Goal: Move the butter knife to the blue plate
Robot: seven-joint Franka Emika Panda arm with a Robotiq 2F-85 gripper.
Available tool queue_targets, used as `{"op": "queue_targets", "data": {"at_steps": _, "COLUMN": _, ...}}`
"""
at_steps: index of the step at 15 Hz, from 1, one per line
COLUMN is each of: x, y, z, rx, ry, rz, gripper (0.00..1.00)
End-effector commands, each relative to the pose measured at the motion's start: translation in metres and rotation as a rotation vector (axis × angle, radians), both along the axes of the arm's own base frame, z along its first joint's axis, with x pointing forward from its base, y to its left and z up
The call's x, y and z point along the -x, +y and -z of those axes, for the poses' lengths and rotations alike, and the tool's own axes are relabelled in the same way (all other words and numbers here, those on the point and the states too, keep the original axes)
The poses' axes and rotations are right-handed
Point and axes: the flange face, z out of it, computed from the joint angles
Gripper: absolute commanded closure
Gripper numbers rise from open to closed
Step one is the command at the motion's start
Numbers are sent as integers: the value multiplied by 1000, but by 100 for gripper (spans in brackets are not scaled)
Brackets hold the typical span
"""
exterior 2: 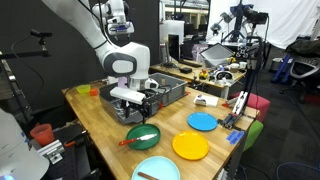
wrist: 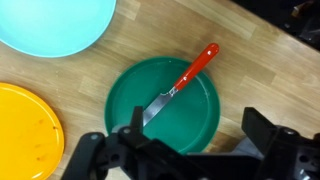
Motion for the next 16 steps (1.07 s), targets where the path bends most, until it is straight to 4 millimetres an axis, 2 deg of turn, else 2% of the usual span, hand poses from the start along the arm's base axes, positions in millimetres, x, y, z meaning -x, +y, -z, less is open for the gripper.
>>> {"op": "queue_targets", "data": {"at_steps": 1, "x": -5, "y": -3, "z": 30, "rx": 20, "ry": 5, "rz": 24, "gripper": 0}}
{"op": "queue_targets", "data": {"at_steps": 3, "x": 0, "y": -4, "z": 46, "rx": 14, "ry": 48, "rz": 69, "gripper": 0}}
{"op": "queue_targets", "data": {"at_steps": 9, "x": 11, "y": 8, "z": 71, "rx": -35, "ry": 141, "rz": 126, "gripper": 0}}
{"op": "queue_targets", "data": {"at_steps": 16, "x": 1, "y": 14, "z": 96, "rx": -54, "ry": 156, "rz": 128, "gripper": 0}}
